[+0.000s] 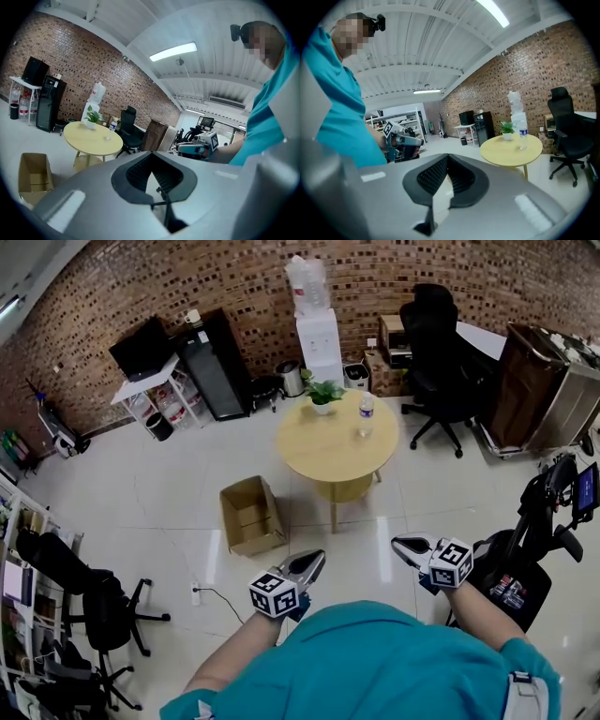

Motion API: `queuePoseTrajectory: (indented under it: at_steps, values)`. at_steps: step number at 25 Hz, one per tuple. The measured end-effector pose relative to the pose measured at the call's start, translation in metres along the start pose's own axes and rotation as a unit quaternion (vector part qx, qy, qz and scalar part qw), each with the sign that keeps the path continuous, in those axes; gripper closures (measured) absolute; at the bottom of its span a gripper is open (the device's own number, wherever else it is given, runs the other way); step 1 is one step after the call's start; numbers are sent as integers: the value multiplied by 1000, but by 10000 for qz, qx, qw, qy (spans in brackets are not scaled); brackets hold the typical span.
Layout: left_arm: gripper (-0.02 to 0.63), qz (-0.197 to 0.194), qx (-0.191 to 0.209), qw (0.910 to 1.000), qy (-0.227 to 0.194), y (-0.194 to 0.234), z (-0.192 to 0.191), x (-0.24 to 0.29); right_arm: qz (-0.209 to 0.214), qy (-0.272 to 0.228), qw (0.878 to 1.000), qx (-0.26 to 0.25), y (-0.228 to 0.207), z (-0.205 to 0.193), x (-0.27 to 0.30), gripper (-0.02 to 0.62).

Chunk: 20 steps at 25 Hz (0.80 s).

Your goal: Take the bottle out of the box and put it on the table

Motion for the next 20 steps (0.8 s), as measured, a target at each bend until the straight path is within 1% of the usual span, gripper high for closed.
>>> queuePoseTrajectory:
  at_steps: [4,7,11,15,20]
  values:
    - [606,-110,76,9999,-56,1,6,-27,-12,-25,10000,-51,29,6,17,594]
    - [606,-173,126,9998,-58,10,15,-49,-98,-37,9999,-72,46,15,35,594]
    - [606,-186,159,9997,-87,20,19,-73,-60,-39,10000,36,60,14,52,595]
    - [606,-157,82,9997,-190,37,20,-91,-92,140,9998,-73,69,11,73,595]
    - [606,-167,10,9995,-276,51,14,-113,-117,249,9994,-226,82,15,96,595]
Point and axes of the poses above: the fingertips, and each gripper's own axes: x forward along the fingers, y to its left, z out of its top, the point moved 4 cm from there along -x, backward along the fingers, and after that the axes turned 14 degrees about z, right-handed, at the moved point
